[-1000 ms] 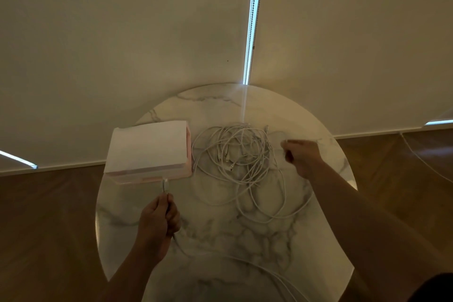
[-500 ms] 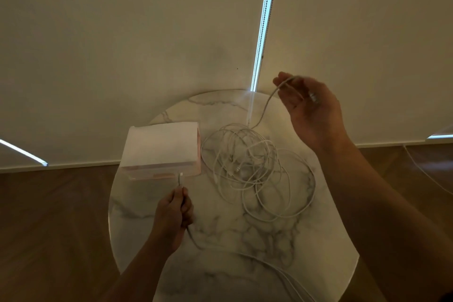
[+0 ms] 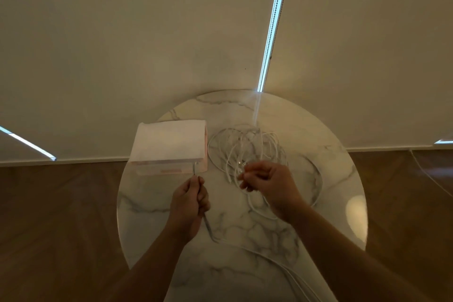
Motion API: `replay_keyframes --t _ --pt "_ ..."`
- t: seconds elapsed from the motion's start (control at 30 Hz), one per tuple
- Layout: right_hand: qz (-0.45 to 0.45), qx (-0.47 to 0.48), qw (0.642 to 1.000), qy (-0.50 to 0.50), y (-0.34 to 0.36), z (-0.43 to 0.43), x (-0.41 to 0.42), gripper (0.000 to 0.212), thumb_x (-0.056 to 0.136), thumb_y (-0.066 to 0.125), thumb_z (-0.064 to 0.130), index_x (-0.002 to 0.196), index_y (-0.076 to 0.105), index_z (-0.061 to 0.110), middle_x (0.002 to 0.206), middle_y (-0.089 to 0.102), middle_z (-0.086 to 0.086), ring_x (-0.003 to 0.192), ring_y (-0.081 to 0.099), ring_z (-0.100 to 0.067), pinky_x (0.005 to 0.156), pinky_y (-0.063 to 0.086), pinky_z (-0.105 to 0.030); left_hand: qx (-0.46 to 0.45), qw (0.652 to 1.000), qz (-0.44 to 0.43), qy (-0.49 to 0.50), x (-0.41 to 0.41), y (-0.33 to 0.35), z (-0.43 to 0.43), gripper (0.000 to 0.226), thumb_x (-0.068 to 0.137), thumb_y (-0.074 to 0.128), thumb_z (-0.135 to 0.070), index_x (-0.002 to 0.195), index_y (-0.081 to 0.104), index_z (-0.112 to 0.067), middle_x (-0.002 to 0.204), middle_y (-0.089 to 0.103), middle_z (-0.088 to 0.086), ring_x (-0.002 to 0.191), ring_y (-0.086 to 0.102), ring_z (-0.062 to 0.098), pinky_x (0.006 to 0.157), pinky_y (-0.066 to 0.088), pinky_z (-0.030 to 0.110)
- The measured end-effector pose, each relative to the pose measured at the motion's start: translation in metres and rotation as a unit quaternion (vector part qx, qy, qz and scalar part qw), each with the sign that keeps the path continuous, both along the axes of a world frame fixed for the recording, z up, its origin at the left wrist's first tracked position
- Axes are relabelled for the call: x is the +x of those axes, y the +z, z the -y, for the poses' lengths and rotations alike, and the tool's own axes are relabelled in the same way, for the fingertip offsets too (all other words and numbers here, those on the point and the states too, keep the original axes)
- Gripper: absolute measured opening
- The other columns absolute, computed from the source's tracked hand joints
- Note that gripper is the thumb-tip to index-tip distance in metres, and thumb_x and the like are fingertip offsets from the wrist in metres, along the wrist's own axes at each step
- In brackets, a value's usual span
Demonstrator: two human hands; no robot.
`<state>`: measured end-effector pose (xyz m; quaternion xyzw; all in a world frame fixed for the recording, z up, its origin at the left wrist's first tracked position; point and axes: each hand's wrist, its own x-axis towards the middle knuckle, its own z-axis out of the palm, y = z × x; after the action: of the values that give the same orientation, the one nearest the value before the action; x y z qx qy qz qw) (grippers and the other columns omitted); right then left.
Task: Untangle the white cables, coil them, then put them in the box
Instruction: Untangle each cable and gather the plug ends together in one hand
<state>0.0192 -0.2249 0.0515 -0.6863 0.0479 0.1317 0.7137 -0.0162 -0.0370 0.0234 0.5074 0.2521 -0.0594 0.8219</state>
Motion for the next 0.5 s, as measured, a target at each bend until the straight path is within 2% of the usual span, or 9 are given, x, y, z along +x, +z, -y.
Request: replay_keyframes --t 0.1,0.2,0.33,0.43,0.5 --pt "-0.031 -0.032 0.998 0.034 -0.007 -0.019 -0.03 0.008 0.084 0.07 0.0 0.092 0.071 0.001 0.075 0.074 -0.013 0.064 0.07 -0.025 0.06 0.053 -0.029 -0.005 1.0 0.0 0.003 0.002 0.004 0.006 0.031 0.106 0.031 -0.021 0.085 0.048 -0.007 0.054 0.032 0.0 0.044 0.022 0.01 0.042 0.021 0.023" --pt "-0.025 -0.062 0.997 0.036 -0.004 -0.031 -0.046 0.009 0.083 0.072 0.005 0.092 0.075 0.004 0.07 0.073 -0.01 0.063 0.071 -0.023 0.06 0.056 -0.027 0.02 1.0 -0.004 -0.005 0.001 0.005 0.009 0.029 0.106 0.034 -0.021 0.091 0.052 -0.005 0.056 0.038 0.001 0.048 0.027 0.013 0.049 0.026 0.027" --pt "-0.024 -0.086 0.996 0.03 -0.001 -0.041 -0.048 0.006 0.085 0.07 0.008 0.088 0.076 0.008 0.07 0.073 -0.008 0.063 0.071 -0.023 0.062 0.059 -0.029 0.063 0.998 -0.008 -0.022 -0.003 0.007 0.011 0.031 0.105 0.035 -0.02 0.104 0.06 -0.001 0.062 0.049 0.002 0.055 0.041 0.015 0.058 0.037 0.03" --pt "-0.033 -0.098 0.994 0.028 -0.002 -0.045 -0.047 0.007 0.086 0.07 0.011 0.087 0.076 0.007 0.07 0.073 -0.008 0.063 0.071 -0.022 0.061 0.059 -0.028 0.081 0.996 -0.009 -0.03 -0.004 0.008 0.011 0.033 0.105 0.037 -0.019 0.104 0.062 0.0 0.069 0.059 0.008 0.059 0.052 0.017 0.061 0.048 0.029" --pt "-0.033 -0.105 0.994 0.025 -0.003 -0.045 -0.047 0.007 0.087 0.07 0.011 0.087 0.076 0.007 0.07 0.073 -0.009 0.062 0.071 -0.022 0.061 0.059 -0.029 0.089 0.995 -0.011 -0.042 -0.004 0.01 0.011 0.035 0.105 0.036 -0.02 0.103 0.064 0.001 0.081 0.069 0.012 0.069 0.063 0.022 0.065 0.053 0.029"
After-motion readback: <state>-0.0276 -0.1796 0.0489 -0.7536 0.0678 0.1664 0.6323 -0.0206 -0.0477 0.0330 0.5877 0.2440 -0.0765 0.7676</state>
